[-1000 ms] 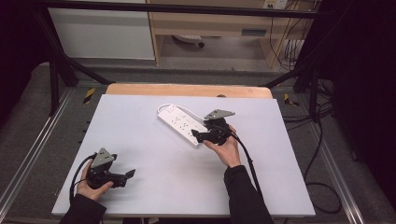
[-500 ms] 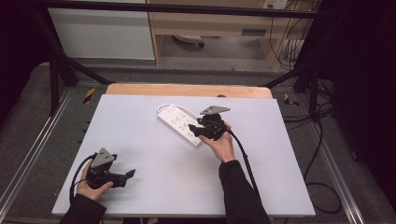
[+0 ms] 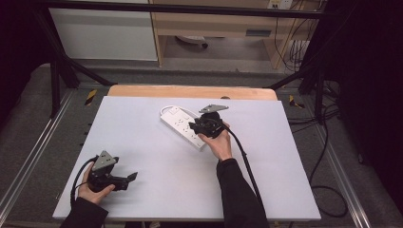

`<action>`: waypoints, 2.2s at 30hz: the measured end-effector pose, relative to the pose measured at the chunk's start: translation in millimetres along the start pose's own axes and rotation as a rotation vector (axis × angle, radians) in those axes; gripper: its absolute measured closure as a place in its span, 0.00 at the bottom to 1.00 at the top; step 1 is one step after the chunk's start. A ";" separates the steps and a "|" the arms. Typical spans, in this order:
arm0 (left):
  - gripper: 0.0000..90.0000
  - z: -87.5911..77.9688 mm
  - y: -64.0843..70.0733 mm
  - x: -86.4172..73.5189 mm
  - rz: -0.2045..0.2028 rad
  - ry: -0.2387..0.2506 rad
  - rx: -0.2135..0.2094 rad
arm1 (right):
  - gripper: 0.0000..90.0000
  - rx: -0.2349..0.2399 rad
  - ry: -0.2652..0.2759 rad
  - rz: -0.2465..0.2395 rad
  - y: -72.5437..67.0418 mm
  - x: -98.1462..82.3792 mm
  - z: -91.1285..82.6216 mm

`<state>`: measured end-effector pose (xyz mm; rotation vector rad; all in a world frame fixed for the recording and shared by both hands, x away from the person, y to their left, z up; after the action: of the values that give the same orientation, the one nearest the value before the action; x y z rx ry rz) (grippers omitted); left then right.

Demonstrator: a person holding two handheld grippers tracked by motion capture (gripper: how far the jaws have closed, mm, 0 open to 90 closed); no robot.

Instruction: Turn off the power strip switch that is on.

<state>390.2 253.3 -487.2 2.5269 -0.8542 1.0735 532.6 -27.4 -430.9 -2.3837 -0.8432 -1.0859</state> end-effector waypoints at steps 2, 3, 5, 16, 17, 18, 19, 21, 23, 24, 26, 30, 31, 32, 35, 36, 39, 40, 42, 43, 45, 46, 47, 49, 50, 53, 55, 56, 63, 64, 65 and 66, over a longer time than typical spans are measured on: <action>0.04 0.1 -0.1 -0.1 0.001 0.000 -0.001 | 0.77 0.001 0.006 0.005 1.4 1.7 1.3; 0.04 0.1 -0.2 -0.1 0.000 0.001 -0.001 | 0.77 0.003 0.006 0.009 1.6 2.3 1.7; 0.04 0.1 -0.4 -0.1 0.000 0.001 0.000 | 0.79 0.001 0.008 0.012 3.1 3.7 2.5; 0.04 0.0 -0.5 0.0 -0.001 0.001 0.001 | 0.87 -0.005 0.008 0.038 10.1 3.2 9.4; 0.04 0.1 -0.3 0.0 0.000 0.001 0.000 | 0.88 -0.006 0.010 0.037 10.8 3.5 10.6; 0.04 0.1 -0.2 0.0 0.000 0.000 0.000 | 0.90 -0.007 0.006 0.035 11.2 4.0 12.5; 0.04 0.1 -0.1 0.1 0.000 0.000 0.000 | 0.90 -0.008 0.006 0.034 11.1 4.5 13.4; 0.04 0.1 -0.1 0.0 0.000 0.000 0.000 | 0.91 -0.007 0.005 0.032 10.8 5.1 14.3; 0.04 -0.1 -0.5 0.0 0.001 0.001 0.001 | 0.93 -0.006 0.004 0.029 9.1 7.5 17.5; 0.04 -0.2 -0.6 0.1 0.000 0.002 0.000 | 0.93 -0.006 0.004 0.029 9.1 7.5 17.5; 0.04 -0.3 -0.7 0.0 0.000 0.002 0.000 | 0.95 -0.007 0.000 0.031 8.0 9.5 19.8; 0.04 -0.5 -0.9 0.0 -0.002 0.002 0.000 | 0.98 -0.006 0.010 0.035 8.4 14.0 24.4; 0.04 -0.5 -1.0 0.0 -0.001 0.002 0.001 | 0.98 -0.006 0.010 0.035 8.4 14.0 24.4; 0.04 -0.6 -1.1 0.0 -0.002 0.002 0.000 | 0.99 -0.010 0.007 0.037 9.5 13.6 26.0; 0.04 -0.6 -1.5 0.1 -0.002 0.002 0.004 | 1.00 -0.011 0.003 0.037 10.6 13.2 27.8; 0.04 -0.9 -1.7 0.1 -0.004 0.003 0.005 | 1.00 -0.010 0.004 0.037 11.0 13.5 28.7; 0.04 -1.3 -2.1 0.3 -0.006 0.006 0.005 | 1.00 -0.011 0.006 0.039 11.4 14.8 31.5; 0.04 -1.3 -2.2 0.3 -0.006 0.007 0.005 | 1.00 -0.010 0.004 0.040 11.3 15.7 34.1; 0.04 -1.1 -2.1 0.2 -0.005 0.006 0.005 | 1.00 -0.011 0.002 0.041 11.0 16.3 37.2; 0.04 -1.0 -2.2 0.1 -0.005 0.006 0.005 | 1.00 -0.010 0.002 0.042 10.9 16.5 38.5; 0.04 -0.8 -2.2 0.0 -0.005 0.006 0.004 | 1.00 -0.013 -0.002 0.045 10.8 16.7 42.2; 0.04 -0.9 -2.3 0.0 -0.006 0.006 0.004 | 1.00 -0.013 -0.002 0.045 10.8 16.7 42.2; 0.04 -1.0 -2.3 0.0 -0.007 0.007 0.004 | 1.00 -0.013 -0.006 0.045 10.8 16.9 44.5; 0.04 -1.3 -2.3 0.1 -0.006 0.007 0.004 | 1.00 -0.013 -0.009 0.047 10.7 17.8 47.8; 0.04 -1.2 -2.4 0.1 -0.006 0.007 0.003 | 1.00 -0.014 -0.005 0.051 11.7 18.8 50.0; 0.04 -0.9 -2.4 -0.1 -0.006 0.006 0.003 | 1.00 -0.019 -0.003 0.059 13.6 18.8 51.7; 0.04 -0.8 -2.4 0.0 -0.005 0.006 0.003 | 1.00 -0.024 -0.007 0.069 16.1 17.6 53.5; 0.04 -0.9 -2.5 0.0 -0.005 0.007 0.003 | 1.00 -0.024 -0.006 0.069 17.0 17.2 54.6; 0.05 -1.0 -2.8 0.0 -0.006 0.006 0.004 | 1.00 -0.034 -0.021 0.072 20.2 13.1 62.0; 0.05 -0.8 -2.6 0.1 -0.006 0.007 0.004 | 1.00 -0.035 -0.021 0.072 21.1 12.6 64.3; 0.05 -0.7 -2.4 0.1 -0.005 0.006 0.004 | 1.00 -0.035 -0.021 0.072 21.1 12.6 64.3; 0.05 -0.8 -2.3 0.1 -0.004 0.006 0.005 | 1.00 -0.035 -0.026 0.074 21.8 12.0 66.0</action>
<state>391.2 255.5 -486.6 2.5273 -0.8458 1.0826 589.0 -2.1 -464.9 -2.4423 -0.7435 -1.0515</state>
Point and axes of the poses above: each handheld gripper's, and its own axes: z roughly forward along the jaws, x roughly out of its top, y roughly to its right, the point moved 7 cm from there along z, roughly forward along the jaws, and after that the axes turned 6 degrees about -y, right-handed, at the moved point
